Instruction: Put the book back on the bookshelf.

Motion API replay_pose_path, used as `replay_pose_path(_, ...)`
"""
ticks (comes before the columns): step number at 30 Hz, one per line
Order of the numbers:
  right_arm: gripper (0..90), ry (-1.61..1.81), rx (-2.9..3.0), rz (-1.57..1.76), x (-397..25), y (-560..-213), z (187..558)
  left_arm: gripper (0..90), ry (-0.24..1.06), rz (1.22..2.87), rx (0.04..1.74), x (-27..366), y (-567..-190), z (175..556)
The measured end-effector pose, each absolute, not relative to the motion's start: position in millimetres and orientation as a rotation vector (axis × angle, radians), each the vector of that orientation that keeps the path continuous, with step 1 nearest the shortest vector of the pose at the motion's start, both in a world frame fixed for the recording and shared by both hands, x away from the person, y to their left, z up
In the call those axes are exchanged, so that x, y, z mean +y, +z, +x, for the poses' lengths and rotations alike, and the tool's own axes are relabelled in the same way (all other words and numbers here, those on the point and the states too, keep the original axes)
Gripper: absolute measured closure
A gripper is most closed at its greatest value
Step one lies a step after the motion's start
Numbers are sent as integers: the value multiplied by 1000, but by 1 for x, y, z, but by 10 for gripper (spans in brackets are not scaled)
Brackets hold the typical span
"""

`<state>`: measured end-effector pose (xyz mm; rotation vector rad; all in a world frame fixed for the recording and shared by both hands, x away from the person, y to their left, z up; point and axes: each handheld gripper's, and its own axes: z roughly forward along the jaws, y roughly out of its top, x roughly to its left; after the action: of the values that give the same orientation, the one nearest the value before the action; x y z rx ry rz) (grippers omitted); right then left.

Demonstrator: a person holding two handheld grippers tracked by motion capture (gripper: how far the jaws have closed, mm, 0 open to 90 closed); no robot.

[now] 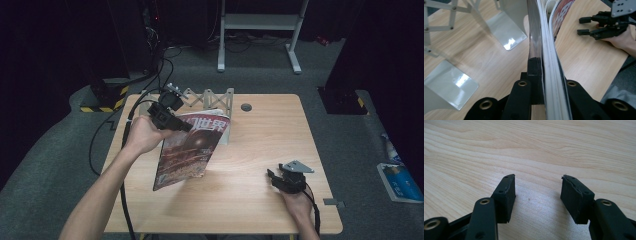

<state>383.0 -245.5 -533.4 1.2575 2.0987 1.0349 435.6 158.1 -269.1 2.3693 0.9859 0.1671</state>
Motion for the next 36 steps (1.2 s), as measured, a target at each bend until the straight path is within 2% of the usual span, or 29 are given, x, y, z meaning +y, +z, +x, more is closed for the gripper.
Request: replay_pose_path(36, 438, 1035, 2094, 1266, -245, -534, 383, 832, 326, 2181, 1206, 221, -259, 443)
